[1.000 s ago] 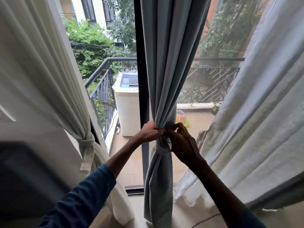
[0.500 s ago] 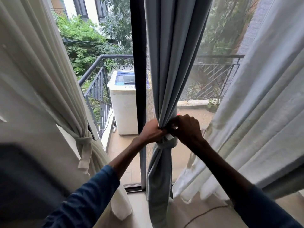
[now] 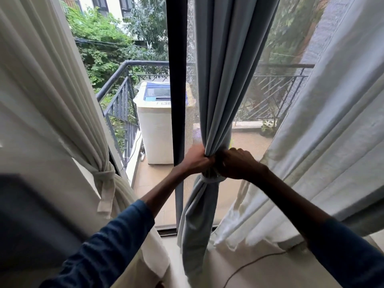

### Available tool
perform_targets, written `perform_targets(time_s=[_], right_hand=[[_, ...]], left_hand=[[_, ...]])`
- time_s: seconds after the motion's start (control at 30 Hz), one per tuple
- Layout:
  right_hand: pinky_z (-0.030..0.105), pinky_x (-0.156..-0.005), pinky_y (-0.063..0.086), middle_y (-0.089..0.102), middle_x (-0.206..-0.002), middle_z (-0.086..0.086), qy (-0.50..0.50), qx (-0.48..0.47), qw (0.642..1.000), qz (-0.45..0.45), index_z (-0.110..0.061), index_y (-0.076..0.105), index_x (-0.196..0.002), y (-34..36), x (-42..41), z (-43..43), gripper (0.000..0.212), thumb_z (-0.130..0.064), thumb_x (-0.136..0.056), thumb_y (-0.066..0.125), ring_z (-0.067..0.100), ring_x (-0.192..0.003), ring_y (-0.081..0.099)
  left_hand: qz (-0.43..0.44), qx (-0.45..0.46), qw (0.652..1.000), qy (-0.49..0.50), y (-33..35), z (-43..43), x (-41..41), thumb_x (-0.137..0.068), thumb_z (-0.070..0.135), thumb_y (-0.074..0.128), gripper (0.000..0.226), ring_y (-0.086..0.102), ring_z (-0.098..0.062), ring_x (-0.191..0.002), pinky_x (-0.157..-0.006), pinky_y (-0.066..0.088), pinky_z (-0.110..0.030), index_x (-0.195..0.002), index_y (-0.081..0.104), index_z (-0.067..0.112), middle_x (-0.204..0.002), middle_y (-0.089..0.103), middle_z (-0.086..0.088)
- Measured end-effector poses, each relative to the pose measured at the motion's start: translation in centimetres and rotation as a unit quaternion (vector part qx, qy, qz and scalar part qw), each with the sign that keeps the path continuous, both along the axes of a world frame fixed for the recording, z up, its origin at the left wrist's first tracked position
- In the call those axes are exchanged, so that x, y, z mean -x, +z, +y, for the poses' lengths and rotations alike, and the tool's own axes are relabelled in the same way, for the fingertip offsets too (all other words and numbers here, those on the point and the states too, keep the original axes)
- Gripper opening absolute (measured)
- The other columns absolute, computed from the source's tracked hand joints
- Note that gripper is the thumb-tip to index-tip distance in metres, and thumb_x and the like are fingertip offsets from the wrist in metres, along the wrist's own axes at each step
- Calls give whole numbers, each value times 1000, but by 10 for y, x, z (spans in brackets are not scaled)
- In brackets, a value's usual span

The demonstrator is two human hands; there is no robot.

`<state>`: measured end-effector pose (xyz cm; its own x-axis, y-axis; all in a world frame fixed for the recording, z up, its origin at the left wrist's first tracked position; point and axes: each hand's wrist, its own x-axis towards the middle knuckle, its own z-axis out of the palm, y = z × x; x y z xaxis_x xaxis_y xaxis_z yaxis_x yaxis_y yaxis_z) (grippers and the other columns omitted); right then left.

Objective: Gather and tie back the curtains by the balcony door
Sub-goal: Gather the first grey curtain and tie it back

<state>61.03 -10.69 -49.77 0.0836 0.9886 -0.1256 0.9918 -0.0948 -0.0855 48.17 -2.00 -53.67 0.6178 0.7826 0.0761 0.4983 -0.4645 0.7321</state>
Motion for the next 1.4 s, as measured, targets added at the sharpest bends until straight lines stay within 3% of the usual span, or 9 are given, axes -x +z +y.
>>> perform_targets(time_s=[0.13, 0.33, 0.43, 0.53, 0.63, 0.83, 1.0, 1.23, 1.4], right_hand=[[23, -40, 49, 68, -51, -1, -22, 118, 987, 104, -28, 65, -78, 3, -2, 11, 21, -44, -91, 58, 15, -41, 65], [37, -69, 51, 75, -98, 3, 14, -103, 983, 155, -29, 70, -113, -22, -20, 10, 27, -44, -102, 51, 25, -87, 71], [40, -61, 62, 77, -89, 5, -117, -208, 864, 444, -16, 76, -100, -36, -30, 5, 16, -19, -101, 61, 24, -74, 76], [40, -66, 63, 76, -90, 19, -149, -166, 828, 514, -2, 74, -96, -69, -31, -5, 6, 0, -90, 71, 31, -80, 75], [38, -78, 63, 76, -92, 20, -197, -150, 707, 662, 10, 68, -111, -94, -22, -14, 26, -1, -88, 72, 30, -87, 73], [25, -85, 57, 76, -104, 9, -212, -171, 559, 783, -6, 64, -130, -116, -7, -8, 35, -3, -94, 63, 15, -96, 72], [33, -73, 51, 76, -90, 11, -231, -237, 596, 732, -8, 67, -118, -129, -5, -9, 28, -6, -90, 71, 23, -84, 66], [23, -61, 49, 67, -72, -3, -170, -386, 801, 425, -17, 59, -112, -142, -3, -6, 34, 4, -87, 68, 5, -67, 63], [31, -65, 44, 60, -67, -5, -170, -354, 869, 302, -12, 54, -109, -193, -3, -20, 43, 14, -75, 55, 20, -66, 61]], left_hand=[[-17, 22, 1000, 1, -1, -6, -1, -71, 30, 50, 36, 62, -31, -75, -66, 49, -39, -82, 64, -1, -77, 63, -16], [0, 33, 998, 59, 6, 4, 9, -71, 40, 49, 39, 64, -33, -81, -65, 46, -34, -84, 64, 6, -82, 65, -10], [0, 41, 997, 73, 7, 10, 10, -72, 40, 51, 41, 61, -29, -76, -60, 39, -28, -87, 66, 5, -81, 64, -8], [-18, 47, 997, 64, 5, 7, 5, -84, 27, 59, 26, 52, -18, -63, -49, 35, -21, -84, 61, 1, -74, 57, -5], [-46, 39, 996, 66, 2, 6, -1, -86, 19, 59, 24, 49, -21, -66, -52, 33, -26, -82, 58, -5, -74, 54, -9], [-67, 51, 994, 73, 4, 7, -7, -71, 34, 49, 38, 53, -24, -72, -64, 45, -38, -84, 60, -1, -80, 59, -12], [-73, 69, 993, 64, -2, 15, -4, -85, 20, 60, 17, 50, -18, -67, -55, 38, -26, -72, 52, 13, -70, 54, 0], [-63, 64, 994, 55, -5, 13, -6, -82, 22, 62, 19, 54, -21, -69, -59, 42, -30, -80, 61, 3, -77, 60, -9], [-34, 45, 997, 56, -7, 18, -3, -76, 24, 62, 19, 56, -21, -66, -55, 40, -27, -62, 50, 21, -66, 56, 2]])
